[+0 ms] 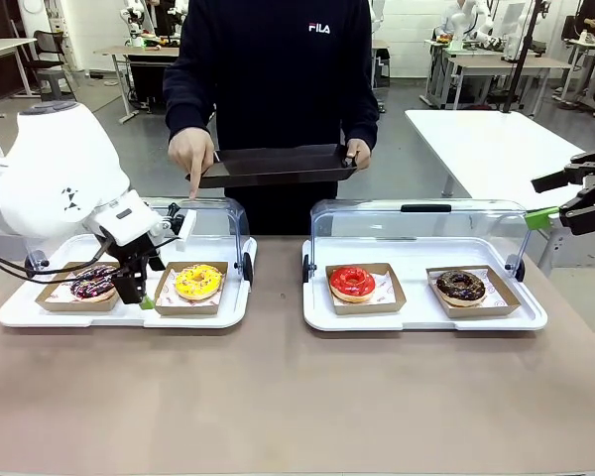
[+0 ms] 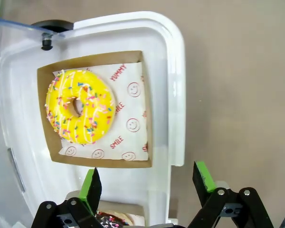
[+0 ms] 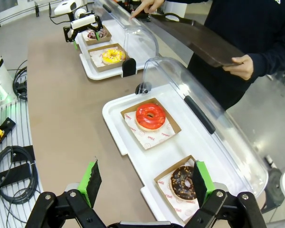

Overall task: Provide the desired donut to the person.
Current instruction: Pick up and lift the Paper togo box containing the Donut pointed at by the person.

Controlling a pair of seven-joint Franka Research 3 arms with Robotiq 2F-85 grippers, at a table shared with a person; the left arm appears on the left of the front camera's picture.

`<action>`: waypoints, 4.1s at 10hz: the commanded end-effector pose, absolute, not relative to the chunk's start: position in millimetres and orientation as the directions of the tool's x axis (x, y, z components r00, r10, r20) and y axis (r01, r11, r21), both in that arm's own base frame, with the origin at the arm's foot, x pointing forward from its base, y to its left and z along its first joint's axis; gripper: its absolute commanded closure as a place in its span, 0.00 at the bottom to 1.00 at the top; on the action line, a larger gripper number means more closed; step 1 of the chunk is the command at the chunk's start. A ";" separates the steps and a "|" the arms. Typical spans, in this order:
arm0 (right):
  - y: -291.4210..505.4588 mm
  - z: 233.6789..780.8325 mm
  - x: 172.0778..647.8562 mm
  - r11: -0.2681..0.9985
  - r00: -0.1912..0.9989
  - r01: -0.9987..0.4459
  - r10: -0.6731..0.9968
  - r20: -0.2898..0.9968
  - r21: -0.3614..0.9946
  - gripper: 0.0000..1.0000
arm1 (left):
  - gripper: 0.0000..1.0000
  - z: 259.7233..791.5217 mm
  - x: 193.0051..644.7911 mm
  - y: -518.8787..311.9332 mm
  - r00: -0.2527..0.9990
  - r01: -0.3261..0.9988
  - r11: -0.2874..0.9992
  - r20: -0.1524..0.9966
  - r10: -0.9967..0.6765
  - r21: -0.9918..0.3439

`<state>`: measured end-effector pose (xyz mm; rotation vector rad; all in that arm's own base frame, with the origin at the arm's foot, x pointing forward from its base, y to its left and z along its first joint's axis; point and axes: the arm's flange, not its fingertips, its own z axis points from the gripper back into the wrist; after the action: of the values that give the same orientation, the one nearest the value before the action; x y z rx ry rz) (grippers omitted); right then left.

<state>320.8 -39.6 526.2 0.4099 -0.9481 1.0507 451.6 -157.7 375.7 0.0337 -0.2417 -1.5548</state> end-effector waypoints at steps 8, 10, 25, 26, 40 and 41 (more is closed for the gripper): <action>-38.1 525.0 323.4 0.469 0.166 -0.874 0.532 0.831 -0.125 0.00 | 0.00 329.2 476.3 -150.5 0.008 0.992 0.032 0.188 -0.982 0.125; -38.1 525.0 323.4 0.469 0.166 -0.874 0.532 0.831 -0.125 0.00 | 0.14 329.1 476.9 -152.1 -0.017 0.987 0.013 0.185 -0.983 0.158; -38.1 525.0 323.4 0.469 0.166 -0.874 0.532 0.831 -0.125 0.00 | 1.00 370.2 438.0 -151.9 -0.062 0.987 -0.028 0.211 -0.976 0.160; -38.1 525.0 323.4 0.469 0.166 -0.874 0.532 0.831 -0.125 0.00 | 1.00 388.2 419.3 -150.4 -0.087 0.984 -0.049 0.221 -0.971 0.173; -38.1 525.0 323.4 0.469 0.166 -0.874 0.532 0.831 -0.125 0.00 | 1.00 556.5 286.7 -111.9 -0.124 0.878 -0.033 0.159 -0.979 0.478; -38.1 525.0 323.4 0.469 0.166 -0.874 0.532 0.831 -0.125 0.00 | 1.00 556.5 286.7 -111.9 -0.124 0.878 -0.033 0.159 -0.979 0.478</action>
<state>321.3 -38.9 525.6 0.4130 -0.9458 1.0466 287.7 -111.5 553.8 0.2204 -0.5270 -1.6299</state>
